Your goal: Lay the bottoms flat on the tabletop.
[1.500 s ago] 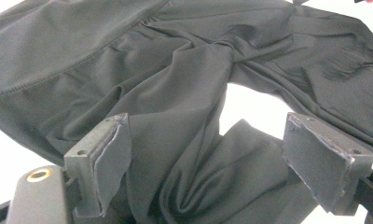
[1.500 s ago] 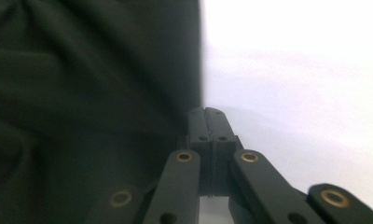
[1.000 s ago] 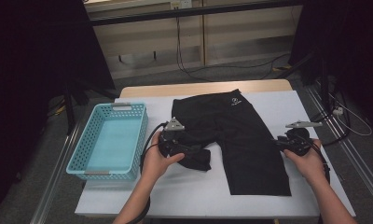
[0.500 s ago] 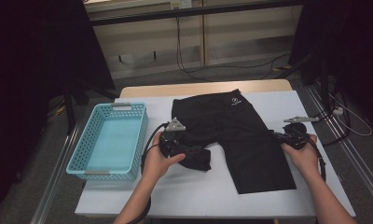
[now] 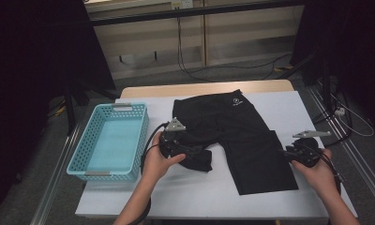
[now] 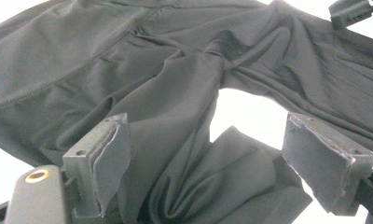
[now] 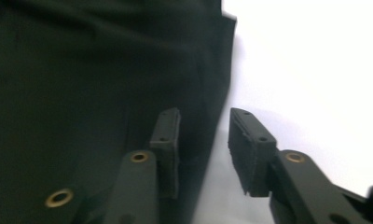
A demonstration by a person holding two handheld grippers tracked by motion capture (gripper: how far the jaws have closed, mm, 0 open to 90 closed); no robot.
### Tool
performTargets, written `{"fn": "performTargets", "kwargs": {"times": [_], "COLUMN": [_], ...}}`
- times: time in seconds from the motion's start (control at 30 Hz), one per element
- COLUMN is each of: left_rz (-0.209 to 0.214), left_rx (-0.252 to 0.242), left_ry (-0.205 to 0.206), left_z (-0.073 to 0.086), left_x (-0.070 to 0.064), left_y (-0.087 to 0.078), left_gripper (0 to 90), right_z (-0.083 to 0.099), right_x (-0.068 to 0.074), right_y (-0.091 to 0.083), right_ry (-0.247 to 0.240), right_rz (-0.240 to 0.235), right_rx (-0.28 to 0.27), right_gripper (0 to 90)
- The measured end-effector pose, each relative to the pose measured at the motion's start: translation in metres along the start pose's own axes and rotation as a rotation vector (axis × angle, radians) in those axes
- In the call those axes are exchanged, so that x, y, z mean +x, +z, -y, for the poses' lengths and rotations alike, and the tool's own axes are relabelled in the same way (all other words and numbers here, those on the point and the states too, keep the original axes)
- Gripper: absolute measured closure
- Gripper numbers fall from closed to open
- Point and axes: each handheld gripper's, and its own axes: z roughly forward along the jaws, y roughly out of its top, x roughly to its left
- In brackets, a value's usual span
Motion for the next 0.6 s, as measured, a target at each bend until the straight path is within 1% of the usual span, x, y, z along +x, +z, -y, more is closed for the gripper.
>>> {"fn": "performTargets", "kwargs": {"times": [0.03, 0.1, 0.17, 0.23, 0.27, 0.3, 0.33, 0.37, 0.43, 0.47, 0.53, 0.6], "left_rz": [-0.001, 0.000, 0.000, -0.004, -0.002, -0.001, -0.002, 0.000, -0.005, -0.005, -0.004, -0.006], "left_rx": [-0.002, -0.002, -0.007, -0.011, -0.012, -0.009, -0.008, -0.011, -0.018, -0.018, -0.018, -0.020], "left_ry": [0.001, 0.003, 0.005, 0.006, 0.006, 0.009, 0.011, 0.008, 0.009, 0.011, 0.010, 0.007], "left_z": [0.000, -0.001, -0.001, -0.002, -0.002, -0.002, -0.002, -0.002, -0.003, -0.003, -0.003, -0.002], "left_x": [-0.001, -0.002, -0.002, -0.002, -0.002, -0.002, -0.002, -0.002, -0.003, -0.002, -0.002, -0.001], "left_y": [0.000, -0.001, -0.002, -0.003, -0.004, -0.004, -0.004, -0.005, -0.005, -0.006, -0.007, -0.007], "left_gripper": [16.0, 16.0, 16.0, 15.9, 15.9, 15.9, 15.9, 15.9, 15.9, 15.9, 15.9, 15.9], "right_z": [0.003, 0.010, 0.015, 0.018, 0.019, 0.019, 0.019, 0.019, 0.018, 0.017, 0.017, 0.020], "right_x": [0.000, 0.001, 0.004, 0.006, 0.006, 0.006, 0.006, 0.004, 0.001, -0.001, -0.004, -0.006], "right_y": [-0.002, -0.005, -0.009, -0.012, -0.013, -0.013, -0.013, -0.012, -0.011, -0.011, -0.012, -0.015], "right_ry": [-0.007, -0.015, -0.007, -0.023, -0.026, -0.017, -0.010, -0.011, 0.015, 0.010, 0.013, 0.007], "right_rz": [0.006, -0.003, -0.029, -0.029, -0.035, -0.055, -0.067, -0.065, -0.061, -0.047, -0.052, -0.041], "right_rx": [0.006, 0.029, 0.030, 0.029, 0.032, 0.033, 0.032, 0.025, 0.020, 0.022, 0.025, 0.026], "right_gripper": [65.9, 69.3, 72.2, 76.6, 82.4, 88.2, 89.7, 90.0, 90.0, 90.0, 90.0, 90.0]}}
